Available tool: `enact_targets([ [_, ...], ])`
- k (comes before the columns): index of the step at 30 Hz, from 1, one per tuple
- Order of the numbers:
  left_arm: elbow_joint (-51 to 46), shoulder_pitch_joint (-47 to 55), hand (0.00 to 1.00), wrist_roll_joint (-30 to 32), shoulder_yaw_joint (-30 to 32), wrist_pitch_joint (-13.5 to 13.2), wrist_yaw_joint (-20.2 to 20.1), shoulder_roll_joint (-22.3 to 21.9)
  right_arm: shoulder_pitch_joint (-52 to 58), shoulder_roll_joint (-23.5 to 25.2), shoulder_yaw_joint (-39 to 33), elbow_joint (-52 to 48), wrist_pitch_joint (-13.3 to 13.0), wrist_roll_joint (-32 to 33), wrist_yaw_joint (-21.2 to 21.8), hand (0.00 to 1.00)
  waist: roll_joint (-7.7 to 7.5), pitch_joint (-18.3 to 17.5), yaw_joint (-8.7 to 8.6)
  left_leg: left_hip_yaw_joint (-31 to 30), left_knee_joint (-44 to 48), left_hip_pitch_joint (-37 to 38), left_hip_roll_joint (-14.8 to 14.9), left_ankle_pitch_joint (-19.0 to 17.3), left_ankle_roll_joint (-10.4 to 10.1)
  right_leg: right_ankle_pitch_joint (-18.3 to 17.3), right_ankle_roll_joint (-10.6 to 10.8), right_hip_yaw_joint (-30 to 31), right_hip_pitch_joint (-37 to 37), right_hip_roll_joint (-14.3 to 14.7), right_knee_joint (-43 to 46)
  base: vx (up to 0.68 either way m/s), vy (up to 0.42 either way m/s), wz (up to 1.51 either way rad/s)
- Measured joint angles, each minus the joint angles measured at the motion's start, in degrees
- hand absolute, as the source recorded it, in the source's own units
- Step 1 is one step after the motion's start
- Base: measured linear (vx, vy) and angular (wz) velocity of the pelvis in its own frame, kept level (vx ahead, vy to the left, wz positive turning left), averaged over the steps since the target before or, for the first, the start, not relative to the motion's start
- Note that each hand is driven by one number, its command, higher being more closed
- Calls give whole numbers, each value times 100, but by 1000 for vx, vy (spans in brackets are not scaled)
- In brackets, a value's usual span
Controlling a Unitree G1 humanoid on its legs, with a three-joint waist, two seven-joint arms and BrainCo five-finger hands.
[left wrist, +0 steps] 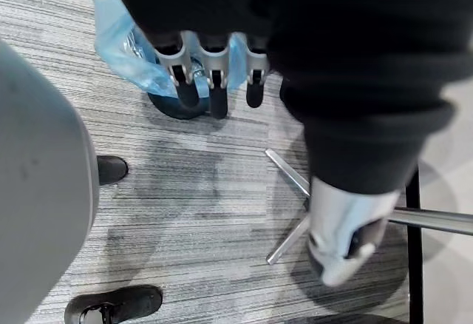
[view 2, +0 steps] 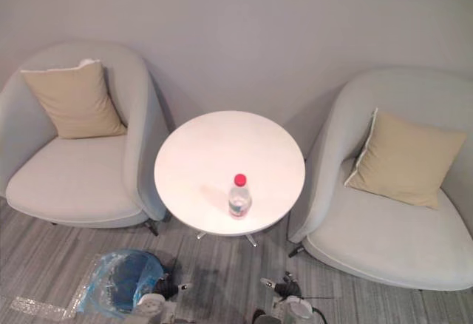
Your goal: Gather rubbish on tea table into small bin, then transfer packed bag to large trash can.
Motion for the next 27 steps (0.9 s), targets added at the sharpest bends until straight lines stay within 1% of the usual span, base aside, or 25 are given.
enact_targets([
  [1, -4, 6, 0, 8, 18, 0, 4, 20, -29, -9, 21, -180, 2, -220, -32, 0, -23, -35, 5, -37, -9, -7, -50, 19, 28, 43, 44, -29, 73, -47, -92, -46, 87, 17],
  [2, -5, 7, 0, 21, 16, 1, -2, 40, -87, -11, -57, -178, 8, -266, -13, 0, -32, -40, 4, -45, -18, -3, -55, 26, 38, 55, 59, -37, 89, -62, -111, -55, 68, 11],
  [3, -43, 42, 0, 68, 86, 0, -1, 77, -140, -191, -383, -251, 1, -400, -12, 0, -50, -71, 48, -40, -35, -2, -116, 29, 43, 95, 70, -19, 104, -86, -190, -20, 47, 13],
  [4, -110, 86, 0, 94, 100, -36, -26, 116, 13, -496, -451, -662, -20, -334, 57, 0, -58, -75, 106, -106, -30, 6, -163, 50, 77, 99, 74, -61, 125, -127, -209, -12, 42, 16],
  [5, -128, 86, 0, 94, 107, -38, -33, 143, 118, -566, -457, -870, -21, -257, 102, 0, -59, -77, 105, -133, -28, -1, -176, 56, 84, 99, 74, -72, 128, -139, -210, -1, 36, 20],
  [6, -134, 185, 0, 95, 132, -25, -39, 239, 516, -798, -461, -1555, -32, -221, 294, 0, -56, -79, 97, -158, -32, -8, -191, 62, 94, 98, 74, -69, 134, -152, -211, -16, 13, 10],
  [7, -151, 243, 0, 46, 207, -26, -17, 275, 800, -924, -486, -2052, -101, -228, 352, 0, -65, -87, 71, -158, -80, -59, -192, 91, 101, 98, 75, -62, 102, -152, -223, -30, 7, 4],
  [8, -147, 255, 0, 49, 199, -22, -21, 293, 884, -927, -530, -2162, -156, -238, 356, 0, -74, -92, 65, -159, -120, -62, -194, 112, 95, 101, 78, -58, 85, -152, -234, 0, 0, 0],
  [9, -139, 305, 0, 63, 178, -19, -29, 314, 952, -877, -564, -2216, -229, -265, 348, 0, -89, -102, 7, -164, -155, -63, -194, 142, 91, 119, 83, -55, 45, -147, -260, -12, -22, -5],
  [10, -134, 306, 0, 117, 178, -18, -56, 327, 992, -854, -563, -2216, -233, -357, 337, 0, -94, -106, -33, -153, -202, -73, -190, 175, 87, 138, 77, -31, 2, -139, -263, -6, -23, -5],
  [13, -133, 304, 0, 229, 172, -22, -147, 327, 1053, -834, -555, -2308, -230, -676, 323, 0, -91, -107, -73, -158, -215, -93, -189, 186, 85, 160, 82, -33, 3, -136, -289, -23, -11, -1],
  [15, -136, 313, 0, 252, 178, -31, -154, 324, 1130, -828, -546, -2990, -255, -1054, 285, 0, -86, -108, -69, -164, -225, -104, -190, 188, 86, 169, 82, -35, 4, -137, -294, -43, -8, 1],
  [16, -137, 313, 0, 256, 179, -33, -159, 324, 1128, -828, -546, -3128, -287, -1140, 278, 0, -89, -109, -65, -167, -227, -103, -191, 189, 87, 173, 82, -37, 5, -137, -300, -10, -2, 3],
  [17, -141, 314, 0, 274, 179, -40, -185, 328, 1090, -838, -547, -3410, -433, -1348, 256, 0, -108, -122, -47, -182, -228, -103, -199, 200, 101, 198, 81, -56, 11, -140, -346, 0, -2, 4],
  [22, -149, 314, 0, 333, 183, -69, -245, 323, 1019, -871, -464, -3572, -465, -1574, 245, 0, -113, -124, 2, -293, -229, -150, -217, 217, 111, 207, 79, -164, 32, -151, -386, -8, -8, 9],
  [27, -152, 319, 0, 338, 191, -135, -247, 327, 857, -905, -267, -3573, -465, -1568, 240, 0, -115, -121, 10, -421, -229, -233, -228, 249, 99, 207, 78, -288, 20, -157, -398, -13, -15, 15],
])
